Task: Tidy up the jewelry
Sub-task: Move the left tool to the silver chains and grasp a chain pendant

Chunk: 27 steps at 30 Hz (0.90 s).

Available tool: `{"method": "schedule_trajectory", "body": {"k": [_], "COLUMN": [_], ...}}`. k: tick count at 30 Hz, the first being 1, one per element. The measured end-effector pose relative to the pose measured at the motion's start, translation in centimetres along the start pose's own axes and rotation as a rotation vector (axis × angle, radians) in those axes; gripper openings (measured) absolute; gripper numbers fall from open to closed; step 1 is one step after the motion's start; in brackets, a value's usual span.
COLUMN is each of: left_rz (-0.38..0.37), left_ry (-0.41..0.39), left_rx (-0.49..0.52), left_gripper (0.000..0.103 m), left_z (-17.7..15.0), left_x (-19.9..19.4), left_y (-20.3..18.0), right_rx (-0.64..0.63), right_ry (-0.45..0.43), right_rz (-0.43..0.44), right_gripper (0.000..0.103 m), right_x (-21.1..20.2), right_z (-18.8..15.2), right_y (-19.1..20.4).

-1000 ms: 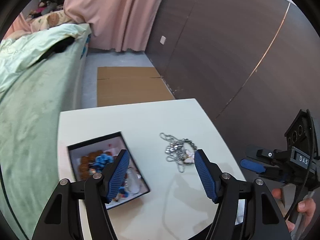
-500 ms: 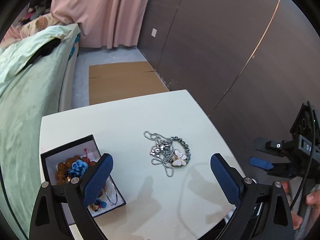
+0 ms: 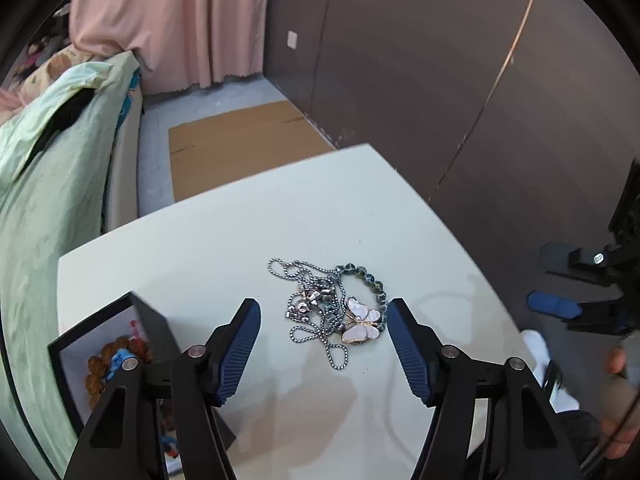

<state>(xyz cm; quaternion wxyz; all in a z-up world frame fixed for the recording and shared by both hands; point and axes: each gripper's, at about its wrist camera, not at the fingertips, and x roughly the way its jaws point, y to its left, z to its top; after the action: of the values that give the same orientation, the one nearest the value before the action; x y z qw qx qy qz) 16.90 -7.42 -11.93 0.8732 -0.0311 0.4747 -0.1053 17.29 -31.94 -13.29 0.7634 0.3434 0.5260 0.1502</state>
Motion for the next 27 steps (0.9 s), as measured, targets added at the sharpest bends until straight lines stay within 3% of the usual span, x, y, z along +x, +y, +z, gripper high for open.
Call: {"method": "schedule_trajectory", "body": {"k": [7,13,18,27], "left_rz": [0.078,0.086,0.143,0.139], "left_ry": [0.058,0.103,0.140,0.130], "left_rx": [0.037,0.056,0.097,0.085], "left_gripper": [0.042,0.041,0.041,0.039], "left_z": [0.4,0.1,-0.4,0.2], "left_x": [3.0,4.2,5.3,6.7], "left_y": [-0.2,0.0,-0.3,0.2], "right_rx": [0.014,0.026,0.037,0.038], "right_ry": [0.004,0.015,0.025,0.048], "right_rz": [0.005,0.015,0.015,0.027], "right_gripper": [0.092,0.092,0.092,0.092], "right_x": [0.4,0.7,1.1,2.0], "right_z": [0.9,1.4,1.4,1.5], "right_y": [-0.2,-0.5,-0.9,-0.9]}}
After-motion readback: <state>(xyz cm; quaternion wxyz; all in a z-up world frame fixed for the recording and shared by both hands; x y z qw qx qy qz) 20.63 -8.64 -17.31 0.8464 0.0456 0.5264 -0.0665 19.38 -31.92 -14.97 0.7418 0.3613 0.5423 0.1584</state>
